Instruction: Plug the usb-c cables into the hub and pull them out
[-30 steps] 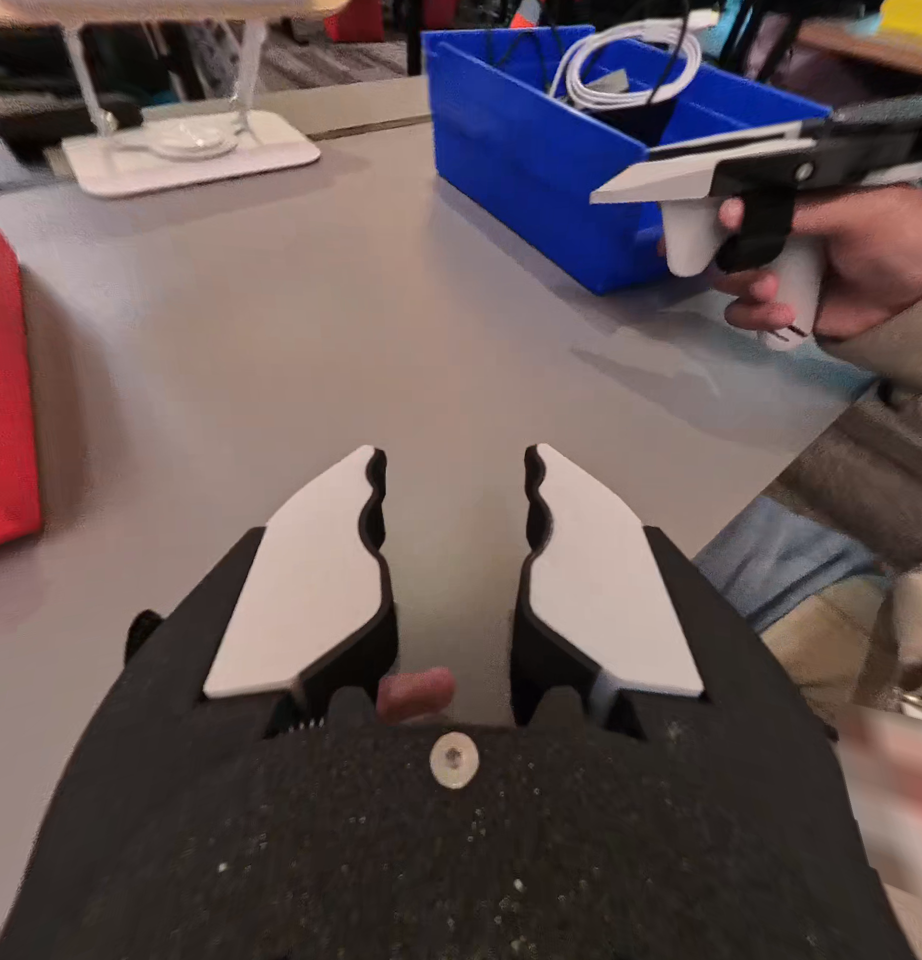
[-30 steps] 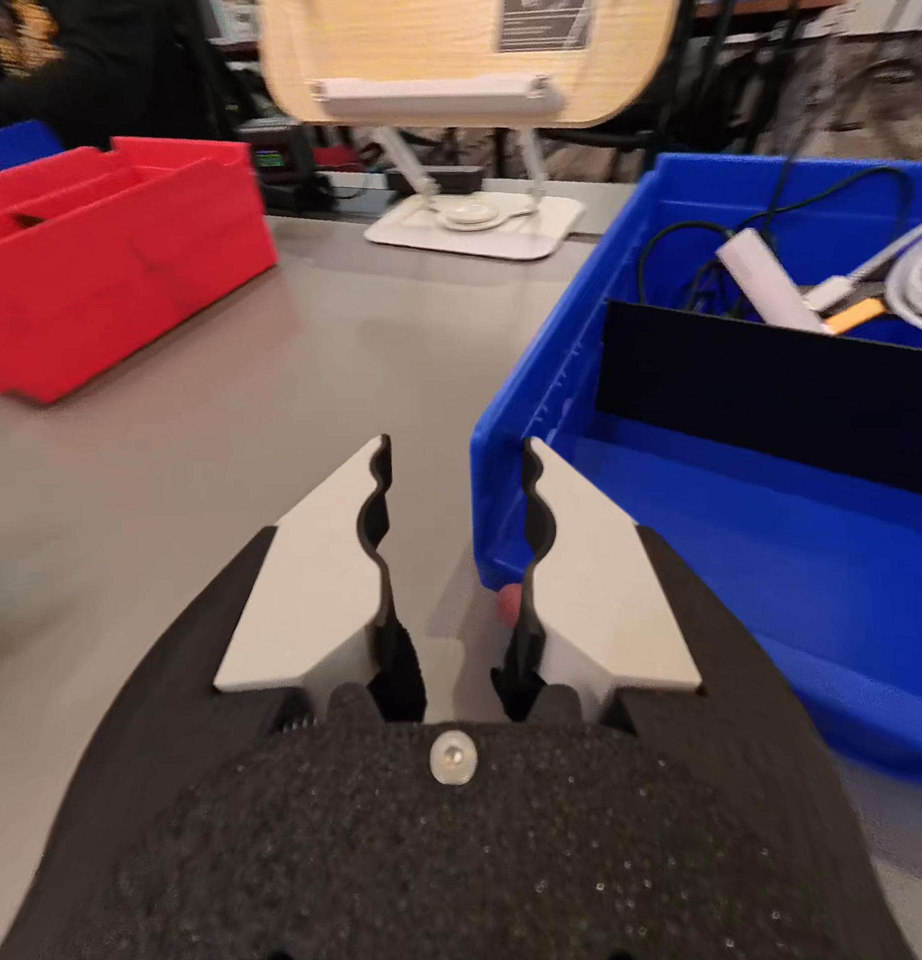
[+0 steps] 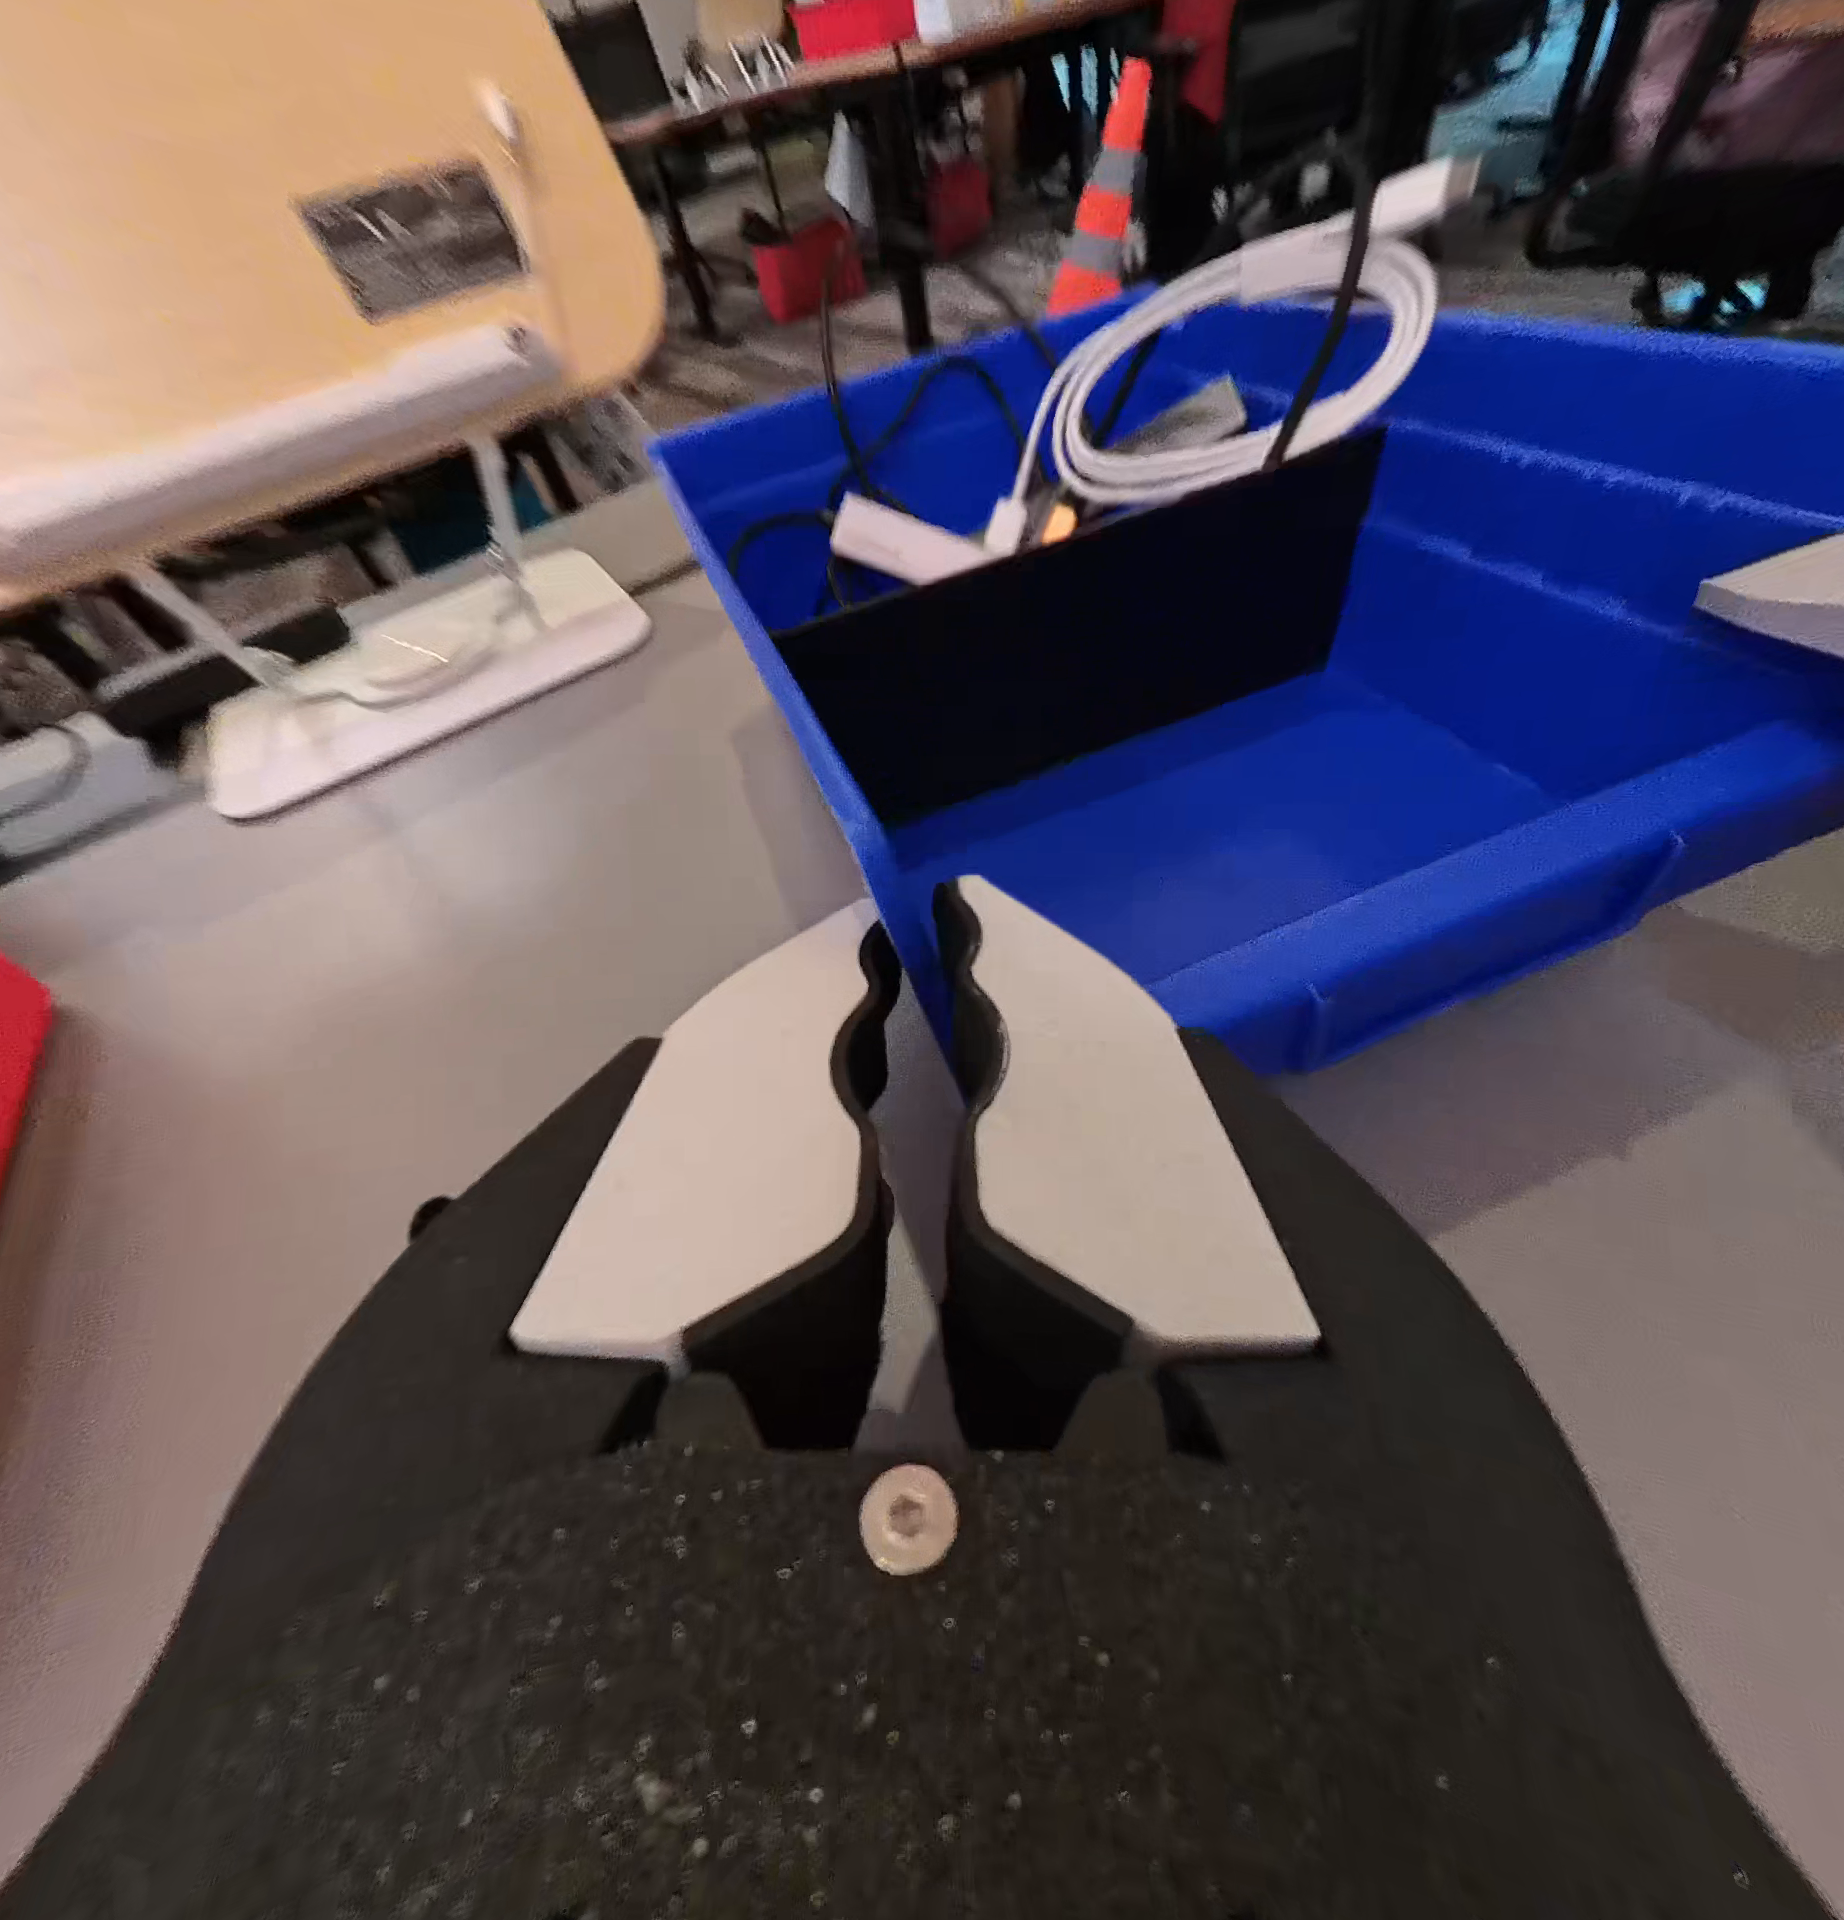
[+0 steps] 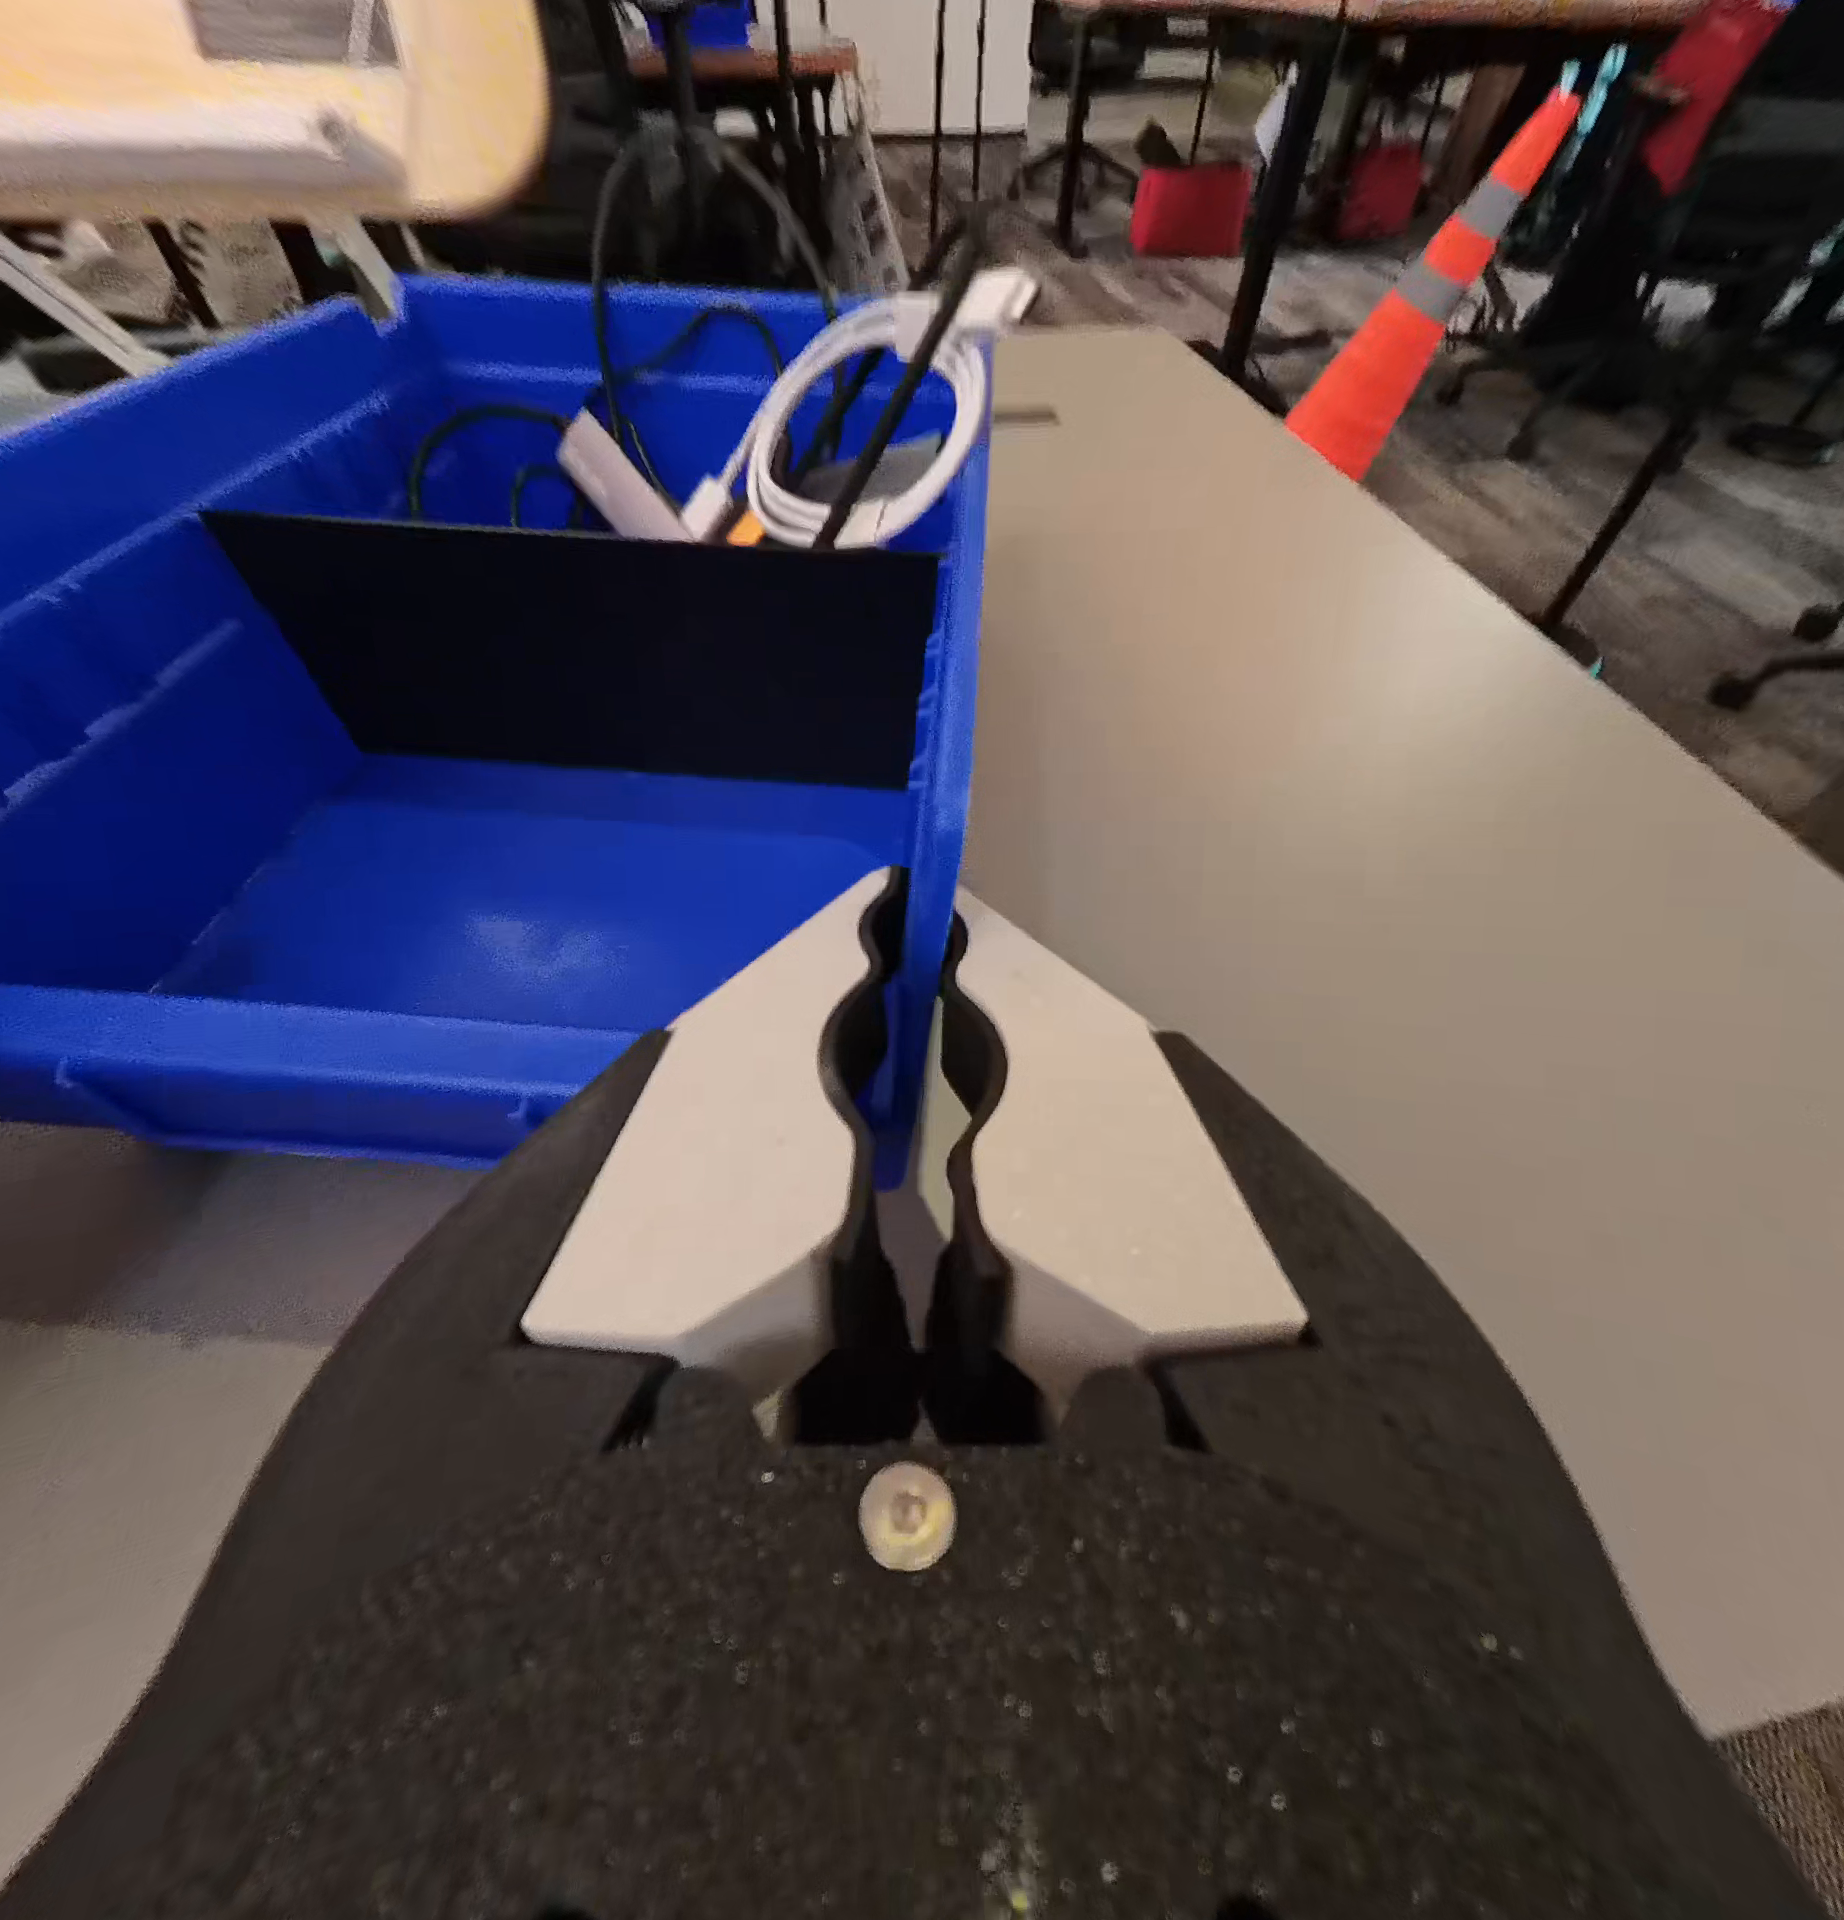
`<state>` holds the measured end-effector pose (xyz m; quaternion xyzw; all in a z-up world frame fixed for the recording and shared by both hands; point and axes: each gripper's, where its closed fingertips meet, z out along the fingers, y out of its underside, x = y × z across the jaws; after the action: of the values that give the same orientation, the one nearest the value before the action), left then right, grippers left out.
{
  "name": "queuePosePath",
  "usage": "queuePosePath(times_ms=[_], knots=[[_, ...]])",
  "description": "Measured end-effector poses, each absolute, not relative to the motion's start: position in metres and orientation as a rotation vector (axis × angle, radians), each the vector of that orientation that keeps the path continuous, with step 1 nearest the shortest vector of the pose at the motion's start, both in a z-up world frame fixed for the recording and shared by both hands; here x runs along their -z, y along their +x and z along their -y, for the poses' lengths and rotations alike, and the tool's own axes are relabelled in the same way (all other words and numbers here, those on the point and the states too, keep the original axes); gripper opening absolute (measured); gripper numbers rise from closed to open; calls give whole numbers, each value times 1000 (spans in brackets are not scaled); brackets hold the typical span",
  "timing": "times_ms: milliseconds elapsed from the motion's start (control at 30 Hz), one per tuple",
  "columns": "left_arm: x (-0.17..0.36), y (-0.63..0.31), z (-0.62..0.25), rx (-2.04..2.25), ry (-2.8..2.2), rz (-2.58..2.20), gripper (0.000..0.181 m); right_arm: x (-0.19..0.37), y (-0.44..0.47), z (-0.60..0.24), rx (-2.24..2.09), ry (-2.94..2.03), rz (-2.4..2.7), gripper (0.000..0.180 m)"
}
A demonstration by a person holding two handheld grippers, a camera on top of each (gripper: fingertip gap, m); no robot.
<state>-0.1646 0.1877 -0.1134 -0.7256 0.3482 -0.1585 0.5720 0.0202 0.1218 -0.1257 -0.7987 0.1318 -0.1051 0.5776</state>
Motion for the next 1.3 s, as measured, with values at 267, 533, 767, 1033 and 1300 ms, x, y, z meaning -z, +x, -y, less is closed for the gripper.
queuePosePath(times_ms=[267, 533, 767, 1033, 1300], knots=[[85, -248, -211, 244, -1655, -595, 5, 95, -53, -169, 127, -1791, -195, 1], [104, -338, -236, 141, -1758, -389, 4, 112, -142, -217, -24, -1796, -19, 3], [136, -337, -216, 186, -1897, -545, 25, 135, -150, -217, -161, -1956, 22, 7], [68, -456, -212, 131, -1684, -195, 27, 115, -153, -162, -401, -1923, 88, 24], [102, -628, -287, -20, -1945, -65, 63, 105, -205, -135, -420, -1806, 316, 26]])
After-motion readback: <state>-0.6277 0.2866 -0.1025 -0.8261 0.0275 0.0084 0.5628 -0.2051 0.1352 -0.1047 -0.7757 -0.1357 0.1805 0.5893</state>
